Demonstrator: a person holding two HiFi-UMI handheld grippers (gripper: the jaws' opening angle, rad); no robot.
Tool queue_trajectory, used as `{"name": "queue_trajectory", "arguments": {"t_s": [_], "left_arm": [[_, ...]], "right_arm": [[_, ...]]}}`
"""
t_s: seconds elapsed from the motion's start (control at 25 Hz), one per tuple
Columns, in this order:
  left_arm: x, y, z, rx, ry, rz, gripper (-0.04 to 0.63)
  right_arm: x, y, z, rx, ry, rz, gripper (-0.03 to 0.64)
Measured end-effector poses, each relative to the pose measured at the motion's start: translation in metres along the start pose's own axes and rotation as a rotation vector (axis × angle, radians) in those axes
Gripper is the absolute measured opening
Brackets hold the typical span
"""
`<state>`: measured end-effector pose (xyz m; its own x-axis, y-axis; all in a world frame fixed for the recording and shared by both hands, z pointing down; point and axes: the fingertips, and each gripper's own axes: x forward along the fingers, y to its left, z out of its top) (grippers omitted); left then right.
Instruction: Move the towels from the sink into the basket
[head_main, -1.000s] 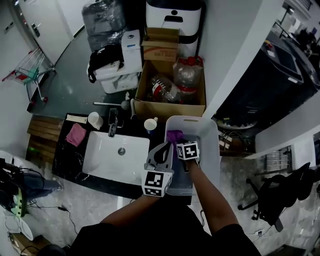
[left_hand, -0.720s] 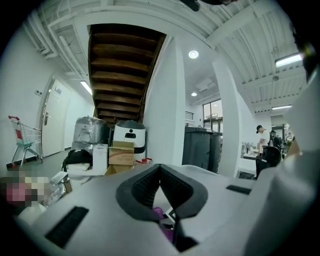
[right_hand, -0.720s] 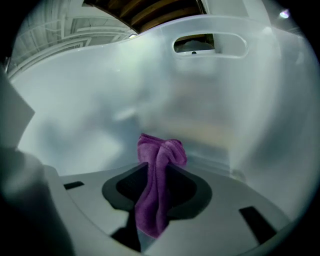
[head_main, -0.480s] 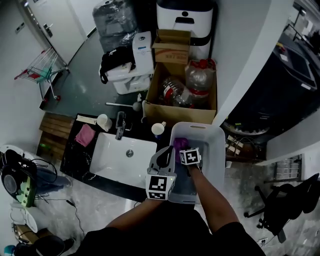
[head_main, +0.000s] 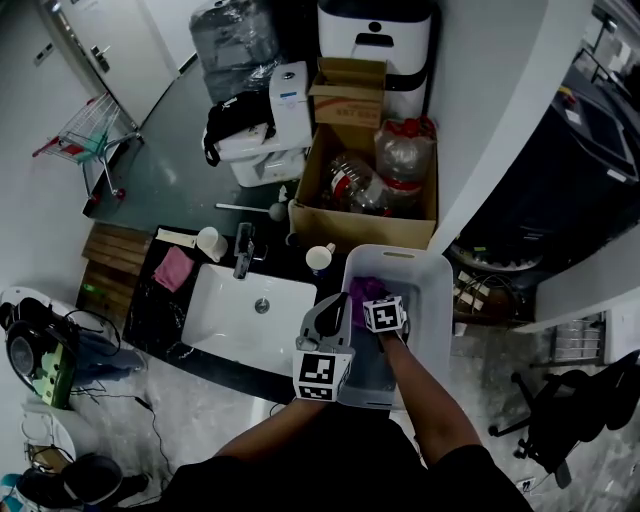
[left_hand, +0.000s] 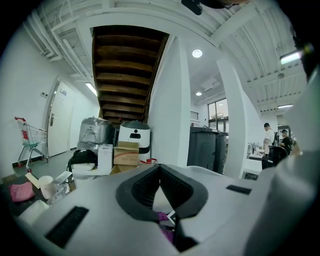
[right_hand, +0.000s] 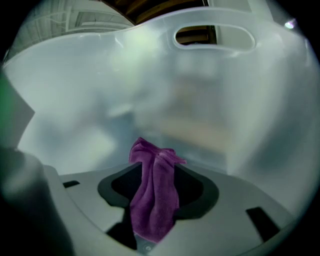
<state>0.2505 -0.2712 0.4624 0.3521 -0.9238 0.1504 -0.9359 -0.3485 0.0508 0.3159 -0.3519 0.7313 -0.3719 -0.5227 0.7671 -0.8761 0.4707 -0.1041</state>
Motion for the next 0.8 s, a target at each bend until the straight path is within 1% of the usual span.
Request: {"name": "queue_trajectory", "arguments": {"t_s": [0.08,0.2,0.4,0.56,0.6,0.64,0.68,0.8], "left_arm": [[-0.002,-0.001,0.000,0.002,-0.001,-0.007,0.012],[-0.004,-0.002,0.000,-0.003,-0.008,-0.017,0.012],[-0.010,-0.005,0.003,0.020,-0.020,-0.042,0.012],[-0.017,-0.005,0.006,-0.002,-0.037,-0.063,0.012],[-0.019,-0.004,0.007,-0.012,-0.042,-0.068,0.012],[-0.021,-0.004,0.008,-0.018,-0.048,-0.074,0.012],[-0.024,-0.004,0.009,-0.022,-0.053,-0.080,0.012],[-0.030,-0.002,0.011,-0.030,-0.059,-0.096,0.012]], "right_arm": [[-0.007,-0.001,0.009,0.001,-0.027,0.003,0.219],[-0.018,-0.003,0.022,0.034,-0.074,0.015,0.218],[-0.050,-0.007,0.043,0.069,-0.146,-0.032,0.218],[-0.078,-0.003,0.050,0.095,-0.194,-0.046,0.213],[-0.085,0.000,0.052,0.104,-0.209,-0.049,0.201],[-0.092,0.004,0.053,0.109,-0.222,-0.050,0.174],[-0.099,0.008,0.055,0.108,-0.235,-0.048,0.143],[-0.125,0.024,0.067,0.097,-0.289,-0.033,0.090]]}}
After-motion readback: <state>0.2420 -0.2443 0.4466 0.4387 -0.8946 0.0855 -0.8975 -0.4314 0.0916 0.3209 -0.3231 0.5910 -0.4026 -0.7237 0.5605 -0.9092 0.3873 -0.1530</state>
